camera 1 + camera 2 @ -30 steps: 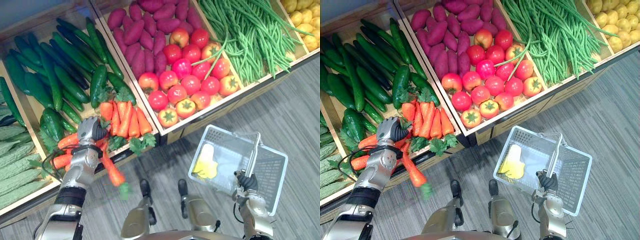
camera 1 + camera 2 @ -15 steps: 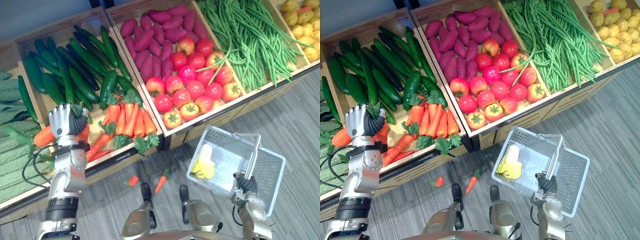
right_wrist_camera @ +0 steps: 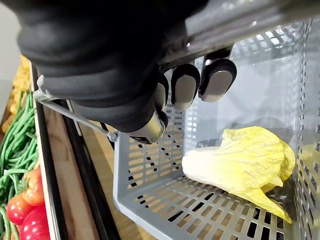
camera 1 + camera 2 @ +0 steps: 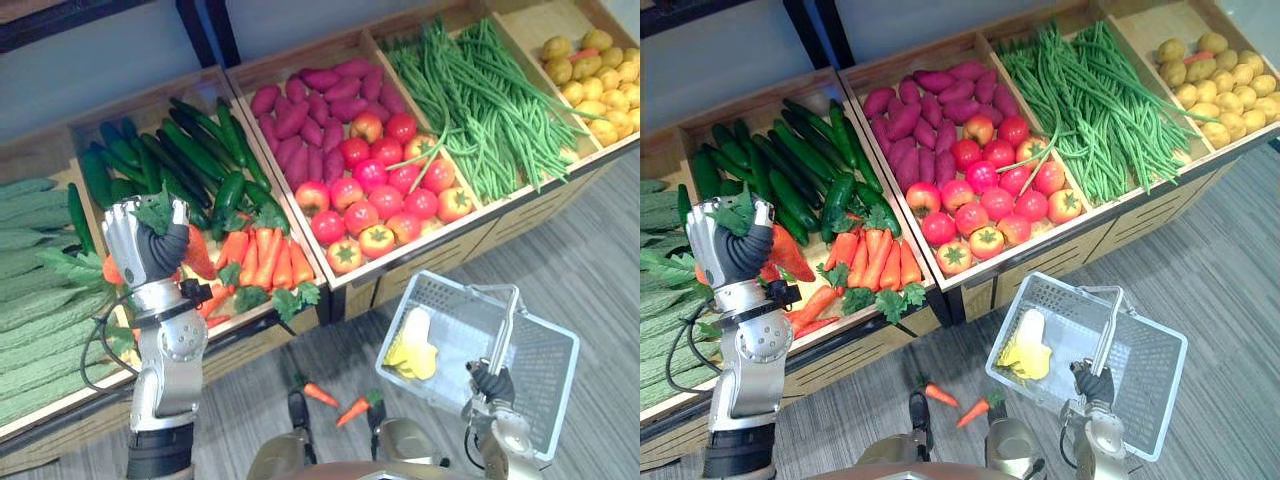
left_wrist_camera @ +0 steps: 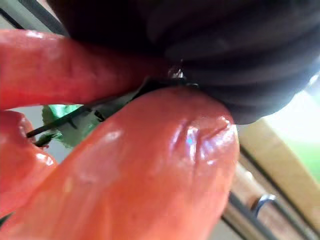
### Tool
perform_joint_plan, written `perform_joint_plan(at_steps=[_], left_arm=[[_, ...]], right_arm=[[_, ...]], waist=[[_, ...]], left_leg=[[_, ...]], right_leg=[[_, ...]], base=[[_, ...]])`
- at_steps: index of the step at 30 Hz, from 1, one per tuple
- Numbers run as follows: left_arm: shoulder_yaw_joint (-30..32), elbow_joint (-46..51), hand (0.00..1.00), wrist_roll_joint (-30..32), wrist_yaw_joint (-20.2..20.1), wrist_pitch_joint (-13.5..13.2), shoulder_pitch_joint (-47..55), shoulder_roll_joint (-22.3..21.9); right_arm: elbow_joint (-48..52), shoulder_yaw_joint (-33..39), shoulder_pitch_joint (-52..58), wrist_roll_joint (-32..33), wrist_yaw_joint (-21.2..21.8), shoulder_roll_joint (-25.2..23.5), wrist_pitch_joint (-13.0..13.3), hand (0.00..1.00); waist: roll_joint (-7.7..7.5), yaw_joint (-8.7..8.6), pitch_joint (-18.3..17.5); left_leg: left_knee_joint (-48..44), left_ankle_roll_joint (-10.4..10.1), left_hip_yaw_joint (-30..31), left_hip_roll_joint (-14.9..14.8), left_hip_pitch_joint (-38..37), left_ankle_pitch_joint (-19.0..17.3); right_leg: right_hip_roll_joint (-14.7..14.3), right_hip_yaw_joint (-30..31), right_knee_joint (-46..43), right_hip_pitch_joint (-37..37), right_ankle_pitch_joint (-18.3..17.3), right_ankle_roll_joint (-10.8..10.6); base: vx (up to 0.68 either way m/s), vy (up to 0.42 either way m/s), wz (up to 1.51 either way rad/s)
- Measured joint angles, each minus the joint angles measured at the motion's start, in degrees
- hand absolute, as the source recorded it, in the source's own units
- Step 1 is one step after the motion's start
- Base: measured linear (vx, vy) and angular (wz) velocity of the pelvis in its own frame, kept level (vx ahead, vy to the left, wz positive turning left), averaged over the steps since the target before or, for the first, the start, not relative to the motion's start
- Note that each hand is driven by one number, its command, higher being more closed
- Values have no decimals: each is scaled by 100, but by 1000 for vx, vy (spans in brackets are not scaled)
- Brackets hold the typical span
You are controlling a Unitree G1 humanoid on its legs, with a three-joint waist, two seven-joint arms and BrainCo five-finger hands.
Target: Pick vegetable in the basket
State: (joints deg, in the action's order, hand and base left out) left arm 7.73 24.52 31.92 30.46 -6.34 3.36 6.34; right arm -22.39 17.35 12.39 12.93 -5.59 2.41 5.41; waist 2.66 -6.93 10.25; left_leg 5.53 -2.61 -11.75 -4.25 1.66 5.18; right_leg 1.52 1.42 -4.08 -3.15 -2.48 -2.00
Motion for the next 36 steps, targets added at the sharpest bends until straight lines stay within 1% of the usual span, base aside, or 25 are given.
perform_joint_plan(at_steps=[4, 5, 8, 10, 12, 14, 15, 17, 18, 19, 20, 21, 22, 23, 24, 25, 26, 27, 28, 29, 30, 31, 32, 35, 36], left_arm=[[-419, 121, 100, -423, 85, -192, 79, -127], [-644, 197, 100, -511, 89, -249, 69, -179], [-885, 207, 100, -539, 90, -309, 62, -178], [-1013, 186, 100, -544, 85, -309, 39, -149], [-1058, 118, 100, -646, 66, -308, -13, -153], [-1048, 113, 100, -653, 55, -307, -49, -165], [-1098, 45, 100, -651, -17, -315, -188, -183], [-1353, -218, 100, -649, -76, -317, -423, -281], [-1506, -309, 100, -650, -136, -321, -476, -368], [-1589, -355, 100, -650, -169, -335, -476, -409], [-1761, -444, 100, -651, -190, -366, -469, -432], [-1903, -574, 100, -654, -251, -417, -430, -439], [-1915, -631, 100, -654, -275, -430, -436, -440], [-1906, -726, 100, -676, -285, -437, -415, -438], [-1901, -738, 100, -752, -290, -439, -355, -448], [-1925, -739, 100, -781, -295, -442, -263, -451], [-1951, -742, 100, -781, -296, -442, -212, -451], [-2000, -755, 100, -780, -297, -442, -135, -448], [-2038, -769, 100, -780, -296, -442, -84, -448], [-2064, -769, 100, -780, -294, -444, -72, -447], [-2083, -771, 100, -780, -291, -468, -26, -475], [-2083, -759, 100, -780, -286, -484, 3, -492], [-2094, -792, 100, -780, -284, -502, 24, -513], [-2139, -820, 100, -793, -297, -514, 32, -391], [-2185, -820, 100, -873, -300, -514, 45, -392]], right_arm=[[473, 2, -3, -3, -144, -19, -5, 100], [848, 2, 31, -4, -210, -22, -11, 100], [1314, -35, 31, -8, -304, -30, -11, 100], [1560, -39, -50, -18, -357, -104, -11, 100], [1709, -172, -197, -37, -446, -215, -11, 100], [1709, -325, -314, -81, -437, -213, -10, 100], [1712, -430, -390, -139, -434, -200, -8, 100], [1712, -497, -438, -179, -434, -109, -9, 100], [1713, -609, -471, -180, -426, -26, -9, 100], [1713, -682, -475, -180, -426, -3, -9, 100], [1713, -787, -469, -179, -427, 17, -11, 100], [1728, -931, -472, -176, -426, 56, -10, 100], [1749, -1013, -476, -176, -426, 63, -10, 100], [1840, -1111, -477, -173, -431, 63, -10, 100], [1943, -1209, -511, -169, -443, 66, -9, 100], [1982, -1331, -621, -166, -449, 83, -6, 100], [1982, -1375, -669, -166, -450, 85, -6, 100], [1981, -1439, -740, -166, -450, 72, -6, 100], [1980, -1480, -784, -166, -453, 55, -3, 100], [1979, -1510, -793, -166, -463, 56, -3, 100], [1968, -1584, -800, -173, -472, 81, -3, 100], [1970, -1650, -801, -176, -474, 123, 2, 100], [1904, -1745, -802, -177, -478, 140, 15, 100], [1923, -1778, -782, -165, -478, -114, 30, 100], [1924, -1777, -782, -150, -478, -148, 30, 100]], waist=[[-1, -19, -4], [-6, -67, -11], [-44, -116, -23], [-73, -162, -28], [-108, -146, -51], [-107, -104, -60], [-98, -54, -87], [54, -106, -160], [136, -161, -181], [160, -187, -184], [170, -175, -183], [185, -157, -189], [214, -155, -184], [259, -145, -193], [281, -80, -193], [304, 37, -189], [301, 100, -187], [279, 206, -173], [257, 270, -157], [258, 302, -153], [332, 363, -168], [428, 415, -202], [497, 447, -226], [204, 337, -262], [181, 308, -266]], left_leg=[[-8, 46, -630, -44, -160, -131], [-10, 74, -1013, -52, -179, -191], [-14, 89, -1621, -70, -235, -237], [-150, 104, -2100, -158, -248, -348], [-657, 57, -2707, -456, -290, -654], [-833, -127, -3081, -600, -467, -803], [-928, -259, -3424, -710, -657, -889], [-1098, -433, -3584, -927, -726, -1008], [-1354, -554, -3714, -1151, -788, -1137], [-1602, -553, -3727, -1309, -798, -1223], [-2079, -456, -3698, -1583, -817, -1334], [-2978, -274, -3556, -2001, -800, -1386], [-3332, -83, -3348, -2141, -704, -1350], [-4109, 280, -2524, -2295, -411, -1140], [-4465, 63, -1698, -2127, -111, -1379], [-4589, -180, -861, -1644, 200, -1770], [-4532, -146, -553, -1426, 319, -1913], [-4323, -40, -157, -1044, 503, -2120], [-3994, -29, 158, -744, 674, -2181], [-3820, -40, 336, -610, 720, -2173], [-3245, -177, 687, -414, 799, -1987], [-2863, -227, 795, -356, 795, -1599], [-2702, -103, 827, -365, 704, -1428], [-2120, 65, 693, -30, 370, -1273], [-2021, 106, 701, 60, 330, -1228]], right_leg=[[-71, 636, 190, -91, 203, -124], [-143, 1027, 218, -238, 276, -213], [-192, 1489, 302, -468, 422, -276], [82, 471, 461, -596, 320, -102], [681, -2152, 347, -587, 330, 432], [870, -3303, 252, -429, 528, 648], [868, -3477, 128, -425, 859, 431], [662, -3237, 99, -459, 753, 292], [508, -3104, 86, -441, 667, 259], [435, -3046, 85, -399, 603, 247], [325, -2916, 89, -314, 543, 286], [123, -2674, 96, -166, 443, 347], [44, -2570, 92, -92, 385, 347], [-62, -2280, 93, 5, 270, 441], [-37, -2047, 94, 19, 208, 485], [-11, -1732, 103, 30, 197, 497], [7, -1591, 108, 56, 195, 496], [51, -1370, 123, 160, 199, 483], [104, -1216, 115, 297, 211, 384], [129, -1149, 102, 358, 193, 308], [114, -1023, 45, 424, 165, 222], [62, -945, -8, 429, 123, 142], [1, -751, 11, 545, 63, 9], [349, -734, 38, 578, 9, -123], [430, -742, 38, 587, -2, -140]], base=[[-69, 32, -96], [-69, 43, -119], [-40, 40, -120], [-31, 19, -134], [64, -39, -140], [126, -90, -139], [159, -130, -131], [167, -154, -93], [125, -112, -69], [72, -46, -71], [82, -54, -94], [83, -77, -99], [113, -132, -107], [121, -49, -91], [179, 27, -130], [174, 93, -118], [199, 79, -126], [194, 74, -98], [189, 94, -87], [174, 146, -76], [161, 198, -71], [163, 221, -88], [177, 202, -55], [163, 155, -5], [100, 98, 14]])
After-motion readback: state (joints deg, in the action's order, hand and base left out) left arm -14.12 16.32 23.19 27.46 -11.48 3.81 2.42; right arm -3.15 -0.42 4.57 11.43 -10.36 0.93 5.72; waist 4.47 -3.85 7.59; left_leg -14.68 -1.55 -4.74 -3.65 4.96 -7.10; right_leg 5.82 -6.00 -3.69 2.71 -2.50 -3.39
